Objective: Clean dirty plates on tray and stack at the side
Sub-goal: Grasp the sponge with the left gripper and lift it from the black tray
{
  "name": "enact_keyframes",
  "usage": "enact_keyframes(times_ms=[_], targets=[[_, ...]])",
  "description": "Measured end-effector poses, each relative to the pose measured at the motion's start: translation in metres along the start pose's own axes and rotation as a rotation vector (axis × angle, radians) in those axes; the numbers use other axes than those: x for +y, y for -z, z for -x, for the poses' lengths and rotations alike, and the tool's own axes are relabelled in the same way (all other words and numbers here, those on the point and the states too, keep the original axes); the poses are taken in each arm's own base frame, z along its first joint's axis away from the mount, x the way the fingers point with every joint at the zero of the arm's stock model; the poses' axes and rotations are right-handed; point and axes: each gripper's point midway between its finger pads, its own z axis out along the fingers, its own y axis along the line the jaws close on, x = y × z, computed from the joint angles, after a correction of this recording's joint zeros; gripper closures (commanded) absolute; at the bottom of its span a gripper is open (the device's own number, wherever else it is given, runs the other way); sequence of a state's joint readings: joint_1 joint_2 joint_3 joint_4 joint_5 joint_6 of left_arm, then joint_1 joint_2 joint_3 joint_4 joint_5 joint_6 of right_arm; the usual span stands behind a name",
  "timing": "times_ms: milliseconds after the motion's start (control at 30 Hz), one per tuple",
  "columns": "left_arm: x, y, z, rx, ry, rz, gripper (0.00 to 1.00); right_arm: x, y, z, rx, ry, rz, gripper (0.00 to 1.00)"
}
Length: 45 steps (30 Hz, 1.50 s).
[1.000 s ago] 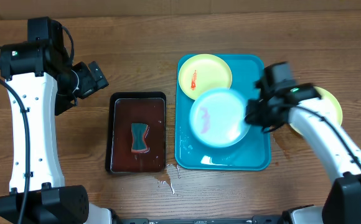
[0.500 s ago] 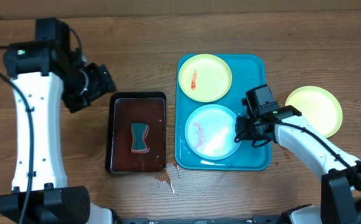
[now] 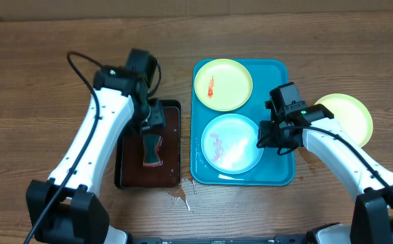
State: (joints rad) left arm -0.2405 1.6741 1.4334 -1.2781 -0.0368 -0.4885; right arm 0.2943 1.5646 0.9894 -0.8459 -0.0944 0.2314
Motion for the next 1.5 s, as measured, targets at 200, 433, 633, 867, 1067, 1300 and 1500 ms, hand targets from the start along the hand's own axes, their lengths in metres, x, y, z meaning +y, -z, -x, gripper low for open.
enact_keyframes(times_ms=[200,433,633,867,1067,1300,1500], targets=[[0.005,-0.059,-0.02,0.044,0.006,0.005,0.55,-0.002,0.001,-0.006,0.021,-0.003,-0.009,0.56],[0.008,-0.11,-0.031,0.005,-0.018,-0.021,0.56,-0.002,0.001,-0.004,0.014,-0.004,-0.01,0.56],[0.014,-0.128,-0.04,0.001,-0.028,-0.015,0.96,-0.002,0.001,-0.005,0.018,-0.006,-0.011,0.59],[0.018,-0.121,-0.049,0.056,-0.029,0.01,0.96,-0.006,0.001,-0.003,0.012,-0.031,-0.026,0.58],[0.01,-0.084,-0.029,0.043,-0.029,0.012,0.96,-0.032,0.003,0.006,-0.019,-0.151,-0.079,0.56],[-0.002,-0.037,0.004,-0.035,-0.039,-0.01,0.96,-0.034,0.004,0.007,-0.011,-0.158,-0.039,0.57],[-0.003,-0.029,0.006,-0.039,-0.045,-0.011,0.96,-0.026,0.003,0.012,-0.027,-0.131,0.009,0.57]])
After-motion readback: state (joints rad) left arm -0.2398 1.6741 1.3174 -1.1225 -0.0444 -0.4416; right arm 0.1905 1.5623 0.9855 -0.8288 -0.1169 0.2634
